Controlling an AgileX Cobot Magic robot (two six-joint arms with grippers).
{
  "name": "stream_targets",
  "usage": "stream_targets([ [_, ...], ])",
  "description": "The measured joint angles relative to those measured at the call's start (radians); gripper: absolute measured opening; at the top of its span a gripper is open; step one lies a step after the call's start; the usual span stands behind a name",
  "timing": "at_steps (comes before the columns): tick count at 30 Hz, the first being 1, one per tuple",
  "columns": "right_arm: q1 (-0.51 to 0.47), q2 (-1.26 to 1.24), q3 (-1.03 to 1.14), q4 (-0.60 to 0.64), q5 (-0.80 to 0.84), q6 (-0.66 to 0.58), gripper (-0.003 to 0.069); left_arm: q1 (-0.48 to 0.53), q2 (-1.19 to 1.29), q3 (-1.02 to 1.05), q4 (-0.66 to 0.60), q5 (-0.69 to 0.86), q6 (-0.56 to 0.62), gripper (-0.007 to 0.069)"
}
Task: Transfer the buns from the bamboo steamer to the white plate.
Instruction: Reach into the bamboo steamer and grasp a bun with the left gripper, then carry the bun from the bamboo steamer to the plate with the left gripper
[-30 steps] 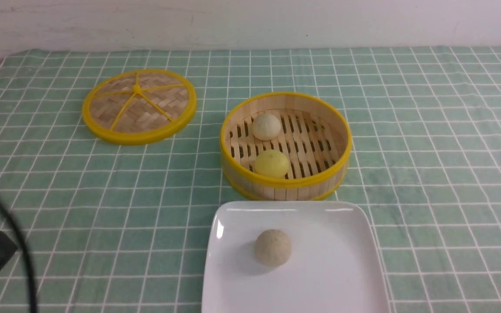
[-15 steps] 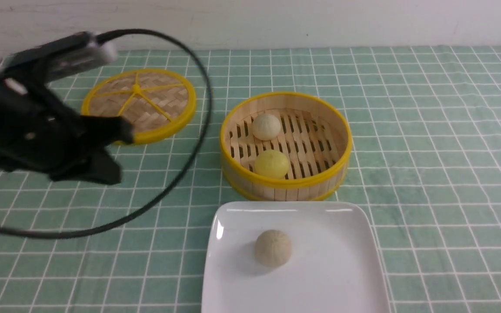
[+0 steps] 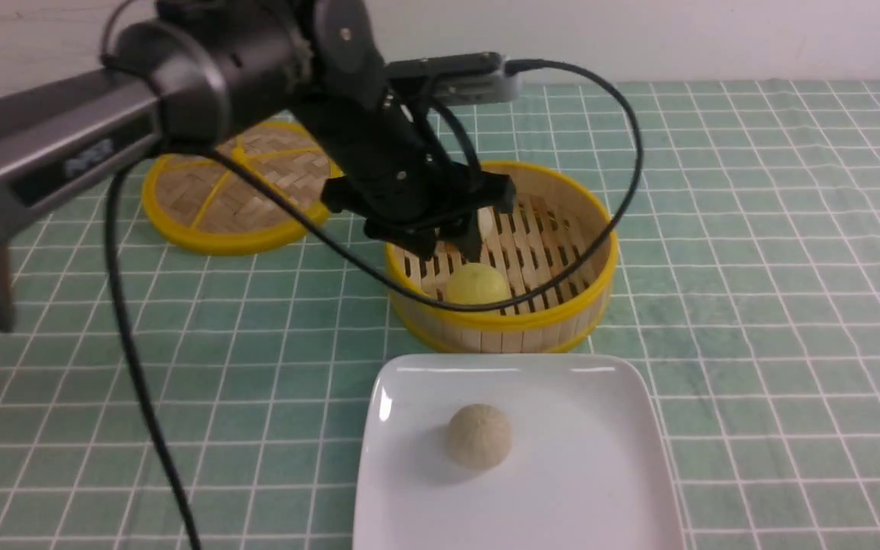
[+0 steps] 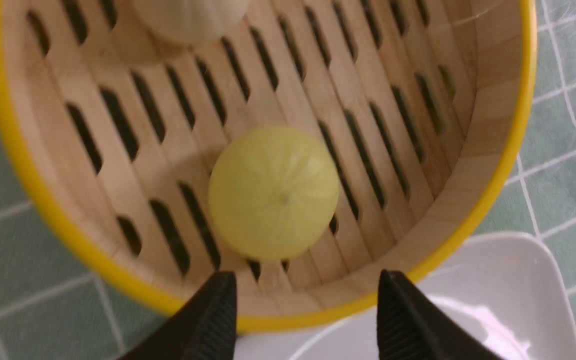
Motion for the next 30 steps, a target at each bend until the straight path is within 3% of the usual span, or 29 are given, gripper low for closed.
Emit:
stream_targets([
  [3,0.000,0.000,0.000,0.000,0.000,0.000,0.0240,-0.019,0.080,-0.073,0.032,-0.005,0.000,0.0443],
  [7,0.000,0.000,0.000,0.000,0.000,0.000,0.0240,-0.026,0.150,-0.093,0.071,-0.033,-0.009,0.0430],
  [10,0.000,0.000,0.000,0.000,0.000,0.000,0.0240,-0.026,0.175,-0.095,0.103,-0.043,-0.046,0.0331],
  [14,0.000,0.000,0.000,0.000,0.000,0.000,0.0240,-0.026,0.176,-0.098,0.114,-0.019,-0.032,0.0083],
  [16,0.000,0.000,0.000,0.000,0.000,0.000,0.0240,-0.026,0.169,-0.101,0.116,0.004,-0.007,0.0036],
  [30,0.000,0.000,0.000,0.000,0.000,0.000,0.0240,-0.026,-0.341,-0.051,0.123,0.253,0.015,0.0022],
])
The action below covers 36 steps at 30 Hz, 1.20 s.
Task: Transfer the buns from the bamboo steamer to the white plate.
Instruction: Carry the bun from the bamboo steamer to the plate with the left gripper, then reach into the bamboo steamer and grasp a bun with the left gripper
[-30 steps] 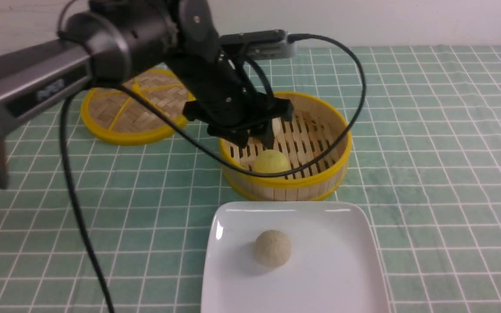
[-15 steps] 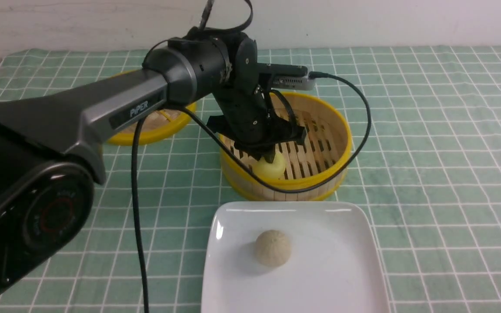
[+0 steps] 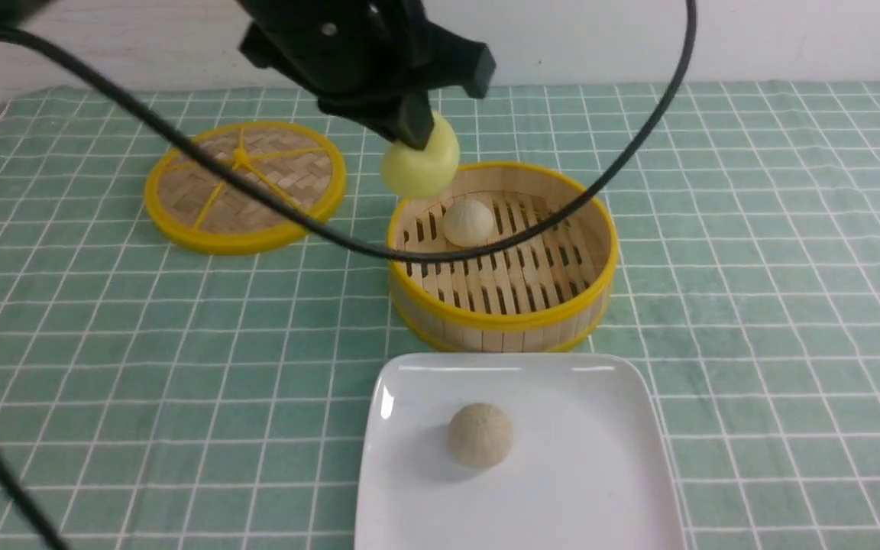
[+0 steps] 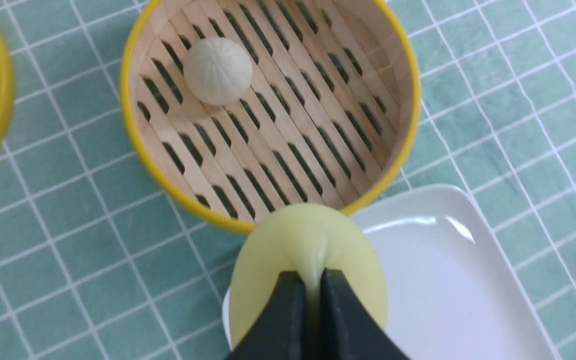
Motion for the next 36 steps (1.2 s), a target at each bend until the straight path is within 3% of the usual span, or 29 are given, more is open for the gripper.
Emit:
stream_targets([
  [5,0.000,0.000,0.000,0.000,0.000,0.000,0.0240,0.000,-0.157,0.307,-0.094,-0.062,0.000,0.0022],
  [11,0.000,0.000,0.000,0.000,0.000,0.000,0.0240,0.000,-0.156,0.697,-0.387,-0.278,0.080,0.0028],
  [16,0.000,0.000,0.000,0.000,0.000,0.000,0.0240,0.000,-0.071,0.787,-0.567,-0.333,0.238,0.0044],
  [21,0.000,0.000,0.000,0.000,0.000,0.000,0.0240,-0.006,-0.022,0.788,-0.651,-0.374,0.307,0.0077],
  [25,0.000,0.000,0.000,0.000,0.000,0.000,0.0240,-0.051,0.018,0.788,-0.666,-0.426,0.330,0.0148],
  [28,0.000,0.000,0.000,0.000,0.000,0.000,0.0240,-0.102,0.042,0.788,-0.676,-0.463,0.336,0.0256],
  [34,0.000,0.000,0.000,0.000,0.000,0.000,0.0240,-0.102,0.042,0.758,-0.671,-0.497,0.337,0.0425],
  [36,0.000,0.000,0.000,0.000,0.000,0.000,0.0240,-0.092,0.042,0.719,-0.661,-0.487,0.337,0.0450],
])
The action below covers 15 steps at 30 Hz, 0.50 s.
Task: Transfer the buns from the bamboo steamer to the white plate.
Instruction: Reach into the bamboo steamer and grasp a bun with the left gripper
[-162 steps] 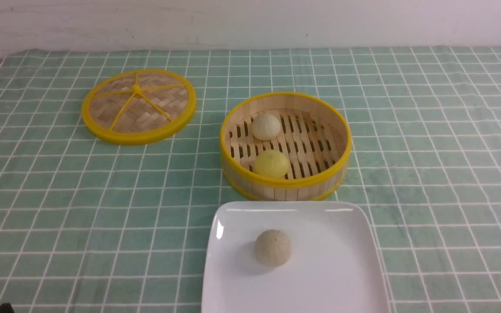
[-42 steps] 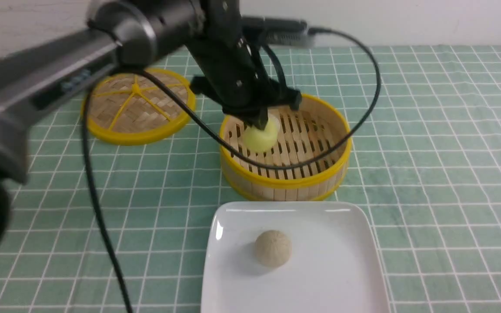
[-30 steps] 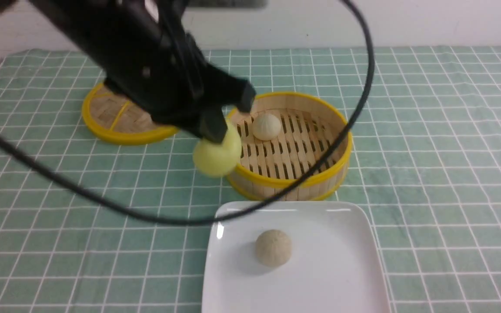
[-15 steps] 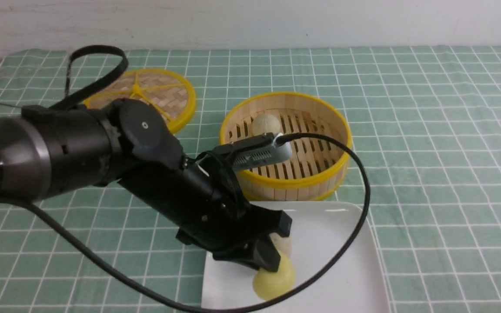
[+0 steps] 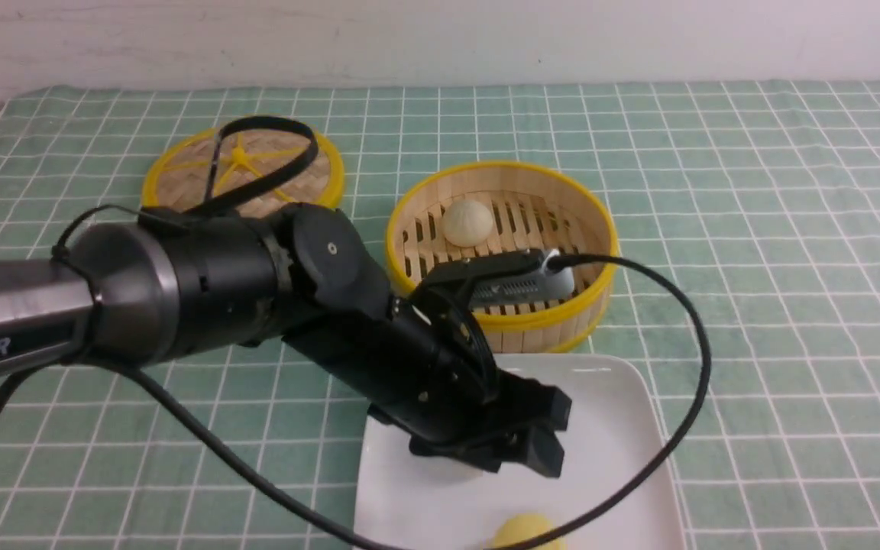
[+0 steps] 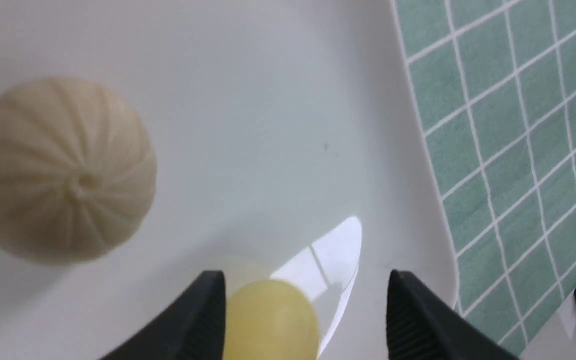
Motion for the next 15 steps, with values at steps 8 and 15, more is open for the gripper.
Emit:
stream_targets([
  [8,0.000,0.000,0.000,0.000,0.000,0.000,0.0240,0.086,0.011,-0.278,0.177,0.016,-0.070,0.0318],
  [15,0.000,0.000,0.000,0.000,0.000,0.000,0.0240,0.216,0.155,-0.569,0.455,0.116,-0.290,0.0029],
])
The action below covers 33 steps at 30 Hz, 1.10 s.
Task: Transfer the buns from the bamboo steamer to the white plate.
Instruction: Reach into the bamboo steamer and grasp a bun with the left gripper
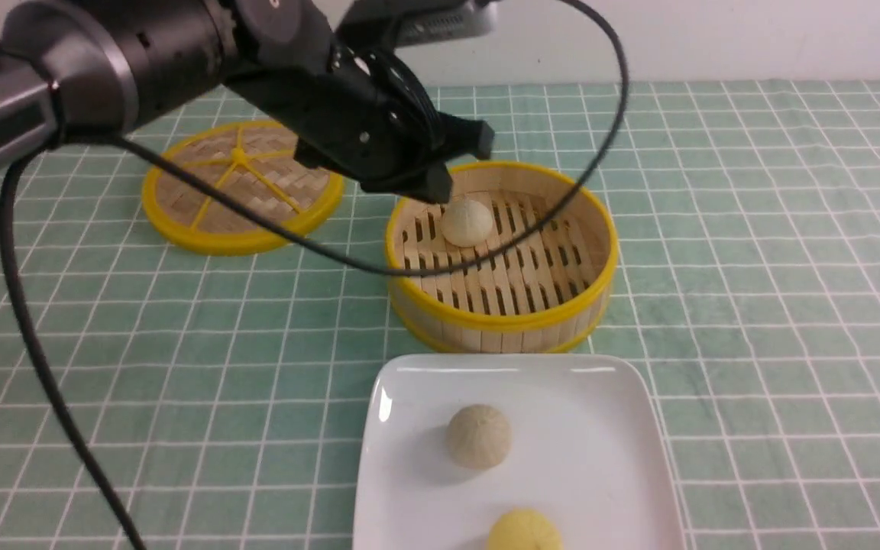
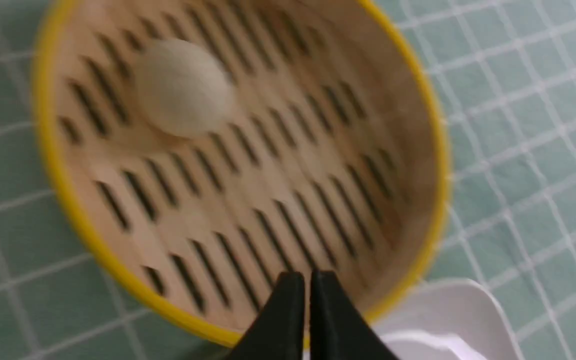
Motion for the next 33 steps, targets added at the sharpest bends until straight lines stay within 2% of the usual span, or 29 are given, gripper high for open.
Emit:
stream_targets([
  [3,0.000,0.000,0.000,0.000,0.000,0.000,0.0240,0.090,0.166,-0.241,0.037,0.189,-0.098,0.0001],
  [7,0.000,0.000,0.000,0.000,0.000,0.000,0.0240,0.103,0.301,-0.438,0.024,0.303,-0.068,0.0006],
  [10,0.000,0.000,0.000,0.000,0.000,0.000,0.0240,0.078,0.360,-0.520,0.009,0.326,-0.043,0.0029],
  [14,0.000,0.000,0.000,0.000,0.000,0.000,0.0240,0.032,0.431,-0.585,0.019,0.295,-0.047,0.0119],
  [20,0.000,0.000,0.000,0.000,0.000,0.000,0.0240,0.016,0.493,-0.590,0.075,0.173,-0.066,0.0318],
  [24,0.000,0.000,0.000,0.000,0.000,0.000,0.0240,0.016,0.521,-0.591,0.068,0.130,-0.066,0.0369],
  [28,0.000,0.000,0.000,0.000,0.000,0.000,0.0240,0.016,0.559,-0.592,0.057,0.097,-0.067,0.0353],
  [30,0.000,0.000,0.000,0.000,0.000,0.000,0.0240,0.016,0.579,-0.592,0.043,0.093,-0.067,0.0311],
  [32,0.000,0.000,0.000,0.000,0.000,0.000,0.0240,0.016,0.593,-0.592,0.016,0.087,-0.067,0.0238],
  [33,0.000,0.000,0.000,0.000,0.000,0.000,0.0240,0.016,0.593,-0.592,0.013,0.087,-0.067,0.0229],
])
